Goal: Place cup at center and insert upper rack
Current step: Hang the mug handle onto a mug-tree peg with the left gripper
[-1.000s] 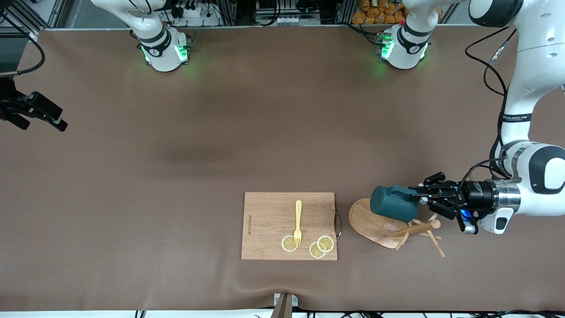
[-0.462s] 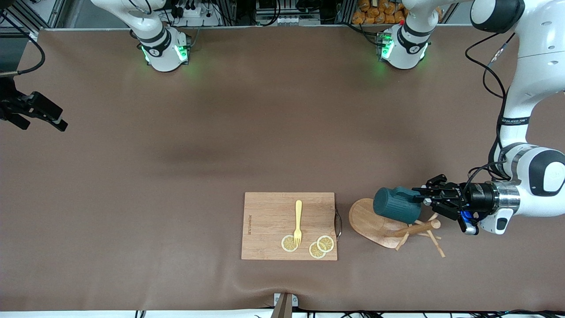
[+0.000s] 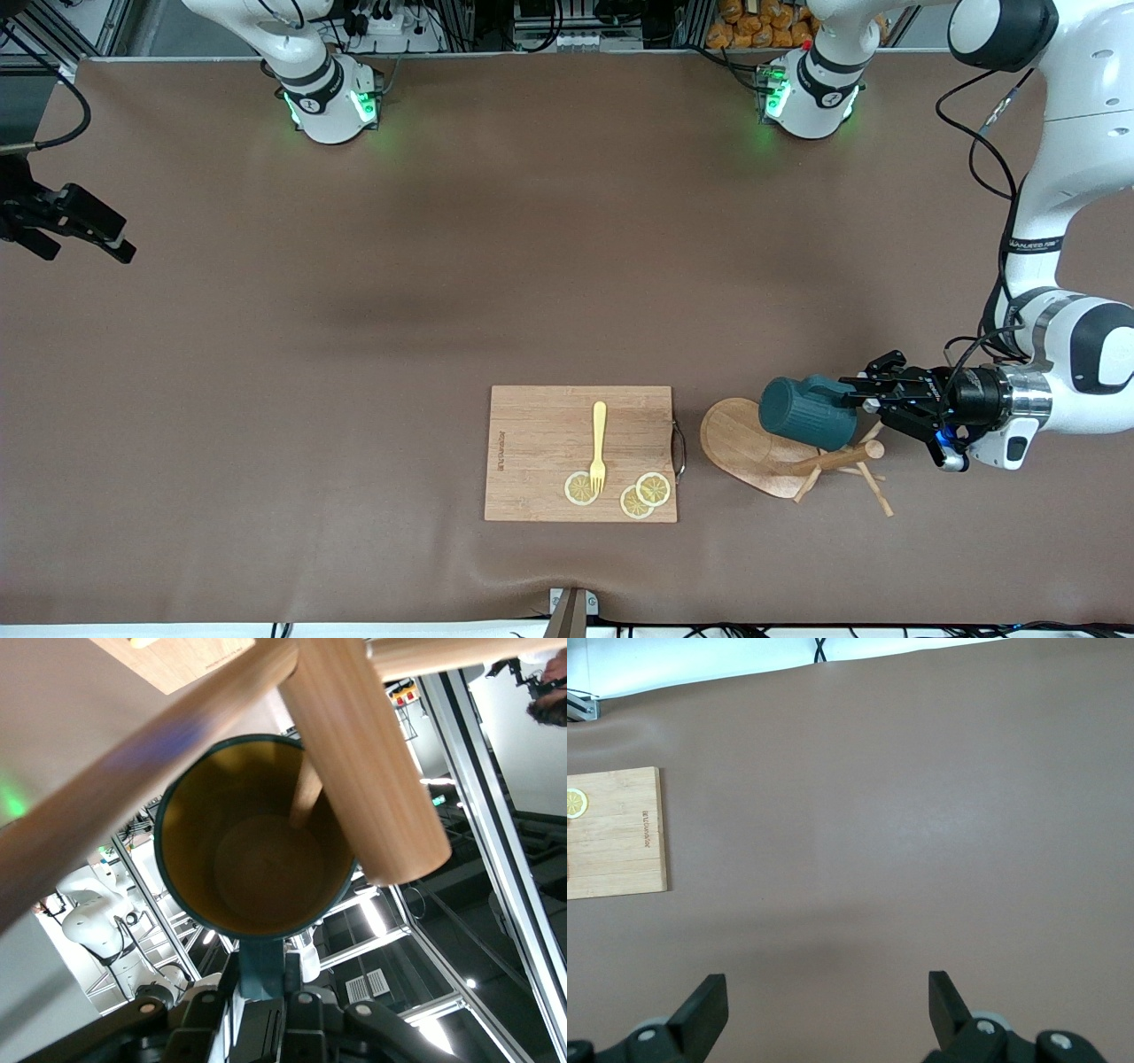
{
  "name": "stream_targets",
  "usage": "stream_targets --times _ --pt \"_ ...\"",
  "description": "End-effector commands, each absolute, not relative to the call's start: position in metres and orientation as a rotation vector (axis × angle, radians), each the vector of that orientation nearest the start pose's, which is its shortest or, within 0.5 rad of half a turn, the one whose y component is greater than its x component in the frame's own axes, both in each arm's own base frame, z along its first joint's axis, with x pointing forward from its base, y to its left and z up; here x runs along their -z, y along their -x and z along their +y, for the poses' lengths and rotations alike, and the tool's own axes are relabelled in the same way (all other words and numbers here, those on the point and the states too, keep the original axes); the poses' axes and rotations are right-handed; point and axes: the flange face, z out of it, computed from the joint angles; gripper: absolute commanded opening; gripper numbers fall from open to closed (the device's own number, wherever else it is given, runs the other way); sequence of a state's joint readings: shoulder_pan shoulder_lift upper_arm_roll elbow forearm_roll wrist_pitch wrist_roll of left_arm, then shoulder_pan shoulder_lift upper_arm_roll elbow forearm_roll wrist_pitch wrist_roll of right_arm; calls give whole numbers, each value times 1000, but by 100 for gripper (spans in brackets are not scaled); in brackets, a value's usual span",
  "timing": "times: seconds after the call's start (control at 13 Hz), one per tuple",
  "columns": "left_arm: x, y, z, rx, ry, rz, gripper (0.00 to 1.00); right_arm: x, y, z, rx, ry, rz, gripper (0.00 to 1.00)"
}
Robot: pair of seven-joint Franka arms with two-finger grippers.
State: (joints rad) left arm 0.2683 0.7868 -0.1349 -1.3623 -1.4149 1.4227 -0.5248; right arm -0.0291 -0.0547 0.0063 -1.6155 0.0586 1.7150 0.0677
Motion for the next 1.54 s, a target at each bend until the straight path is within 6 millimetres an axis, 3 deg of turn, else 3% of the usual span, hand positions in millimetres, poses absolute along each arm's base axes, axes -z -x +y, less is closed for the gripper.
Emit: stream_targets --times 0.0,0.46,1.31,1.46 --pt "-313 -711 6 875 -1344 755 0 -650 -551 -5 235 3051 129 100" --pt "-293 -711 13 844 -1325 739 0 -651 -550 -5 237 3051 129 100" --pt "-282 -710 23 831 -1302 736 0 -650 -550 -4 228 3052 126 100" --pt "-280 -710 22 832 -1298 738 36 -651 -550 -4 232 3050 126 100"
